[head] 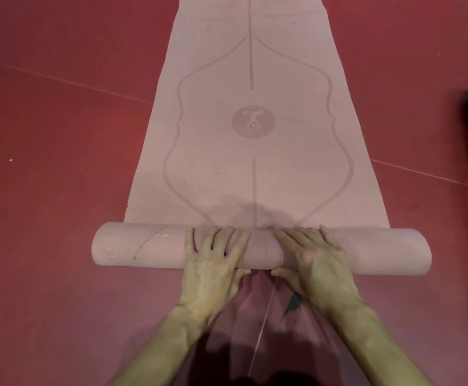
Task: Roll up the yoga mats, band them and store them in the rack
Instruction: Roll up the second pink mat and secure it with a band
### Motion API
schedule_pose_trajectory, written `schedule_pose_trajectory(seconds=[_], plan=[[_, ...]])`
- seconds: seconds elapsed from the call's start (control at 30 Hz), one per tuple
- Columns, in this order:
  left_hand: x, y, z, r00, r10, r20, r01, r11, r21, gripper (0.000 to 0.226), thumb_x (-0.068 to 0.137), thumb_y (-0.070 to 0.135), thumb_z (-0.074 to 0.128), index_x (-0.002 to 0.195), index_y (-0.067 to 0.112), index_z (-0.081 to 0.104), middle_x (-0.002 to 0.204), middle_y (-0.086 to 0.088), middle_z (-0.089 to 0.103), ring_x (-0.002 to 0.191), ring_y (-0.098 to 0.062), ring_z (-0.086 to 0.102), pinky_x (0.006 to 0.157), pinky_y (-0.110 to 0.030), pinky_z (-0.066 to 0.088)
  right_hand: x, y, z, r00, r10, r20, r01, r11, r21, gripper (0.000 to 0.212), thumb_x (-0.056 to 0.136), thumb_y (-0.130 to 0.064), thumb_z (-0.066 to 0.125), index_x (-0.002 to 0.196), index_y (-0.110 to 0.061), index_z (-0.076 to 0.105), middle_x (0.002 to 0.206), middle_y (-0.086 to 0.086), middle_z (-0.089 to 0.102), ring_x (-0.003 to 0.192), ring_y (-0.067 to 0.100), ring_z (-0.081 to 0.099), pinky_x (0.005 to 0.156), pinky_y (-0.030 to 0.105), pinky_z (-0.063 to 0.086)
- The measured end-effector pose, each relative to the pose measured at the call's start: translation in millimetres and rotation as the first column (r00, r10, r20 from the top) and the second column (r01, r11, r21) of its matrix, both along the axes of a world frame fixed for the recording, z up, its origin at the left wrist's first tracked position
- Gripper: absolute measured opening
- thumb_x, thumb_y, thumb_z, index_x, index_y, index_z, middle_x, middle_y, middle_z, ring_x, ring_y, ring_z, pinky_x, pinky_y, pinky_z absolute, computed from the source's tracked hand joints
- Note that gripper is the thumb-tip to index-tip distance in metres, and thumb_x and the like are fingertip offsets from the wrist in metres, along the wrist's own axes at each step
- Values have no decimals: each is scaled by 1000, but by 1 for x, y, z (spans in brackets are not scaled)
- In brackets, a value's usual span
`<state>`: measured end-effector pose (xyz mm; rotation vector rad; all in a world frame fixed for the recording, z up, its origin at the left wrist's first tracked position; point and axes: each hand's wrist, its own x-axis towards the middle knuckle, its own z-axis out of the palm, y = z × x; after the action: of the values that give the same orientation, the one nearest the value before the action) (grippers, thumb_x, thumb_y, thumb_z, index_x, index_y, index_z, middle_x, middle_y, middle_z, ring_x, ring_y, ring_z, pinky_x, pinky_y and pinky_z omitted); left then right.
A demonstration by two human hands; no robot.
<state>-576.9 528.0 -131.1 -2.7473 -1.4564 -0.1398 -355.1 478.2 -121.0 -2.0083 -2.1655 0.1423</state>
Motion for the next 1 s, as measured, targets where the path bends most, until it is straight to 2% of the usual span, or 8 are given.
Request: schedule_pose_trajectory(seconds=[0.37, 0.43, 0.5, 0.57, 0.63, 0.77, 0.9, 1.0], plan=[[-11, -38, -1, 999, -37, 22, 39, 994, -100, 89, 76, 66, 75, 152, 25, 50, 147, -3, 56, 139, -31, 49, 110, -71, 33, 0, -36, 2, 999, 49, -19, -49, 999, 6, 98, 51, -61, 93, 136, -23, 65, 134, -6, 70, 118, 21, 70, 100, 53, 53], [-9, -34, -3, 999, -27, 29, 30, 993, -112, 89, 83, 77, 62, 154, 26, 47, 151, -4, 54, 142, -32, 46, 113, -73, 28, 4, -35, -2, 997, 78, -4, -78, 997, -9, 94, 69, -70, 81, 144, -19, 57, 140, -2, 66, 126, 24, 66, 106, 54, 49], [-4, -30, -3, 998, 13, 63, -4, 991, -134, 86, 88, 85, 47, 152, 28, 50, 149, -3, 55, 143, -31, 45, 115, -72, 23, 5, -34, -6, 998, 70, -10, -70, 997, -42, 86, 89, -77, 50, 150, -17, 53, 151, 2, 57, 138, 26, 56, 116, 54, 40], [-1, -29, -3, 997, 30, 75, -19, 990, -140, 83, 91, 85, 39, 150, 29, 52, 148, -1, 56, 143, -30, 46, 113, -73, 24, 2, -37, -9, 998, 47, -44, -49, 998, -40, 82, 95, -75, 38, 150, -16, 54, 157, 4, 50, 145, 27, 48, 122, 54, 26], [-1, -29, -5, 997, 28, 77, -16, 989, -146, 81, 93, 84, 35, 150, 29, 52, 147, -1, 56, 142, -30, 47, 112, -74, 25, -4, -42, -11, 995, 22, -101, -21, 1000, 3, 77, 96, -70, 45, 148, -15, 56, 157, 6, 50, 148, 26, 45, 125, 52, 18], [-4, -34, -10, 997, 17, 69, -9, 994, -107, 81, 94, 81, 35, 152, 26, 52, 150, -5, 54, 144, -33, 45, 113, -77, 22, -6, -47, -11, 996, 62, -57, -61, 998, 20, 83, 83, -61, 72, 148, -12, 55, 153, 3, 55, 143, 24, 50, 125, 52, 18], [-9, -32, -8, 998, -67, -6, 66, 995, -72, 93, 80, 78, 64, 153, 23, 47, 146, -6, 55, 139, -33, 49, 116, -77, 17, -1, -42, -4, 996, 81, -47, -80, 997, 14, 88, 65, -49, 92, 141, -17, 63, 140, -3, 66, 131, 21, 58, 119, 50, 26], [-10, -31, -4, 997, -75, -1, 75, 995, -70, 90, 73, 66, 78, 149, 25, 51, 138, -3, 59, 131, -31, 54, 116, -72, 25, -4, -42, 2, 997, 67, -41, -66, 998, 18, 83, 61, -46, 95, 135, -20, 68, 132, -8, 70, 123, 18, 62, 115, 53, 33]])
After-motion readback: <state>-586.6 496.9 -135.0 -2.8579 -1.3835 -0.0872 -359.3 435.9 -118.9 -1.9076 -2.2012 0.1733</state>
